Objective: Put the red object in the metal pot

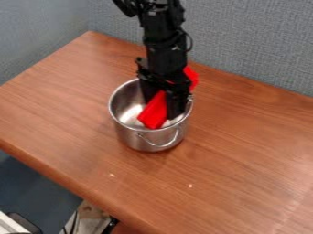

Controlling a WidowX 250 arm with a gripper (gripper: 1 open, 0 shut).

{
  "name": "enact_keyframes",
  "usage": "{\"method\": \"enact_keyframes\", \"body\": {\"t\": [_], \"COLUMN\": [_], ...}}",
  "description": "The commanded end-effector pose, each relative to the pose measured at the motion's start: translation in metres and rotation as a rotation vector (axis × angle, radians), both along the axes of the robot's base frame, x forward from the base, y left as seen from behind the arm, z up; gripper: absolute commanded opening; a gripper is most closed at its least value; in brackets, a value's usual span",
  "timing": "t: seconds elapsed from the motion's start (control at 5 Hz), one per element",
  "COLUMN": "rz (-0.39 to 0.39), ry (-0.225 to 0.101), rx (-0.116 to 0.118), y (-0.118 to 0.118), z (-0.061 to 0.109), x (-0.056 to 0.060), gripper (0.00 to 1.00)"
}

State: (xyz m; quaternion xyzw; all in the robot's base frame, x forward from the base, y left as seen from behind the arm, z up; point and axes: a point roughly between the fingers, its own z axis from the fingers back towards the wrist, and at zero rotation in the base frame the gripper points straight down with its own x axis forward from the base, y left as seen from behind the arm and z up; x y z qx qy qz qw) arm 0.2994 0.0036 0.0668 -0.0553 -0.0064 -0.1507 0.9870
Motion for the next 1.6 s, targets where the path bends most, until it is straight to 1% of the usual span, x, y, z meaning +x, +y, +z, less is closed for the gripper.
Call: {"method": "enact_keyframes", "body": {"t": [0.0, 0.2, 0.4, 0.6, 1.0, 1.2, 1.4], "rz": [-0.008, -0.010, 0.042, 0.075, -0.039, -0.074, -0.158], "ry": [-0.054, -0.056, -0.050, -0.038, -0.050, -0.073, -0.084], "rx": [-0.003, -0.006, 0.001, 0.015, 0.038, 0.045, 0.071], "y": [-0.027, -0.055, -0.035, -0.024, -0.003, 0.009, 0.036], "z": [0.014, 0.011, 0.001, -0.011, -0.004, 0.007, 0.021], "x": [0.003, 0.004, -0.001, -0.011, -0.024, -0.028, -0.023], "gripper": [0.00, 0.00, 0.00, 0.00, 0.00, 0.00, 0.00]}}
